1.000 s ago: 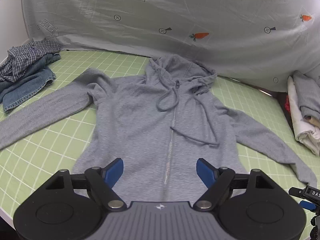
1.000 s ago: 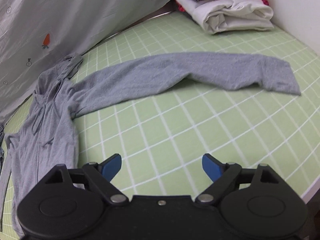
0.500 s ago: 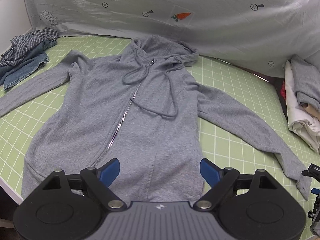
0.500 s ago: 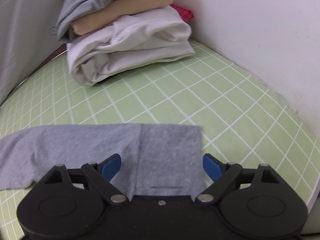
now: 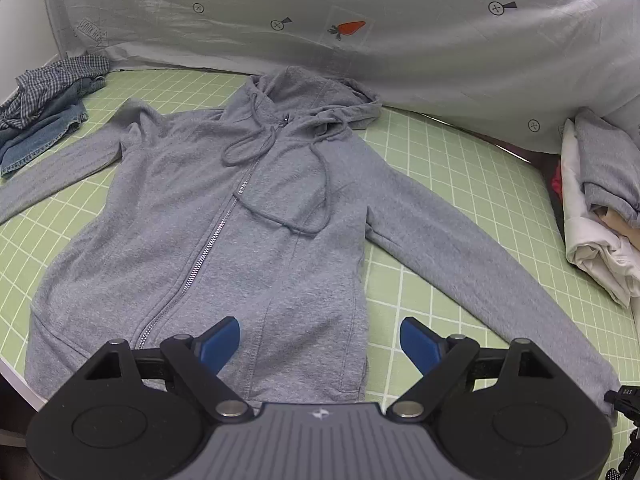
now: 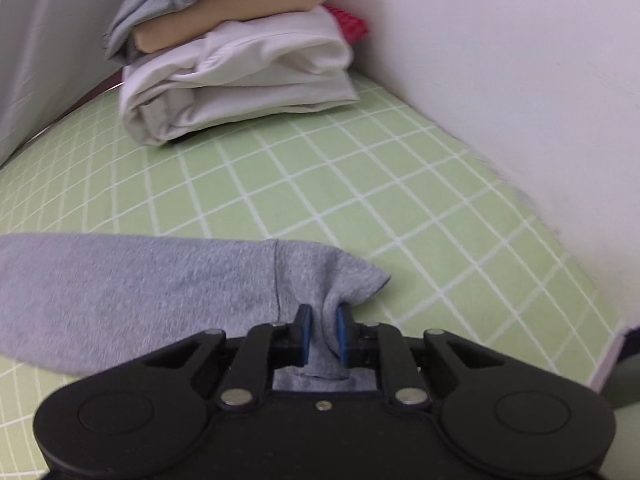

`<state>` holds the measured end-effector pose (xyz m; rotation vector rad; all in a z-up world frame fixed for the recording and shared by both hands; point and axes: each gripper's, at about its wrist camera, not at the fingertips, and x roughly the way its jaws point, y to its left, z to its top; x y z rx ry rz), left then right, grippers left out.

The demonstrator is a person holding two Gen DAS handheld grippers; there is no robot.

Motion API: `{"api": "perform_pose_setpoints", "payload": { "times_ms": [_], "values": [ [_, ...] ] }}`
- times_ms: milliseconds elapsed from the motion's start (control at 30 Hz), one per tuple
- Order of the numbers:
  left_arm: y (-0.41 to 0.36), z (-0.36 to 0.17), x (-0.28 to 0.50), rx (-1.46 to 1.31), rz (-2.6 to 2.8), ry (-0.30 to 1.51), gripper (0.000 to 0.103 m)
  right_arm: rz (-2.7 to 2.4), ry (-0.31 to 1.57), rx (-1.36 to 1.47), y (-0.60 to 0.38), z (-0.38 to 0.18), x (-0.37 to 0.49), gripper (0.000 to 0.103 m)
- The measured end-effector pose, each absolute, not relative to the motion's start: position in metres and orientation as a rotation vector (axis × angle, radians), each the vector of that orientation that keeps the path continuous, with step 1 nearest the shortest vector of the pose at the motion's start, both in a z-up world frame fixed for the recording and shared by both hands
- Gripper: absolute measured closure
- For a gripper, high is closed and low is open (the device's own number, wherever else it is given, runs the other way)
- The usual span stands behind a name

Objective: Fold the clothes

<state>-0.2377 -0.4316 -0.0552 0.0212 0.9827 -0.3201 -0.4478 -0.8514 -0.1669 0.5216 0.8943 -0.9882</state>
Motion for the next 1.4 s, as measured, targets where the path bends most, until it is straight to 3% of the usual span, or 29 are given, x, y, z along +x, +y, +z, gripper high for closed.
{"api": "perform_pose_setpoints", "payload": {
  "times_ms": [133,200,300,367,400,500,733,1400],
  "values": [
    [-0.428,-0.057,-0.234,0.034,-0.333,0.99,0.015,-1.019,0.899,0.536,-0.851,-0.167,-0.46,0.08],
    [-0.422,-0.056,-0.233,0.037,-0.331,0.987,0.015,-1.043,0.914,0.521,-0.849,-0.165,-0.459,0.059],
    [-0.407,-0.05,-0.233,0.045,-0.319,0.962,0.015,-1.062,0.909,0.526,-0.844,-0.16,-0.458,0.041],
    [-0.397,-0.045,-0.233,0.051,-0.31,0.945,0.015,-1.047,0.897,0.506,-0.831,-0.154,-0.447,0.014],
    [-0.39,-0.044,-0.232,0.055,-0.299,0.938,0.015,-1.039,0.892,0.495,-0.823,-0.151,-0.441,0.005],
    [-0.364,-0.041,-0.225,0.054,-0.262,0.926,0.015,-1.015,0.876,0.462,-0.802,-0.143,-0.423,0.0],
    [-0.288,-0.046,-0.184,0.01,-0.19,0.928,0.015,-0.898,0.864,0.403,-0.724,-0.127,-0.362,0.0],
    [0.034,-0.12,0.037,0.019,-0.1,1.128,0.015,-0.682,0.94,0.309,-0.322,-0.115,-0.16,0.0]
  ]
}}
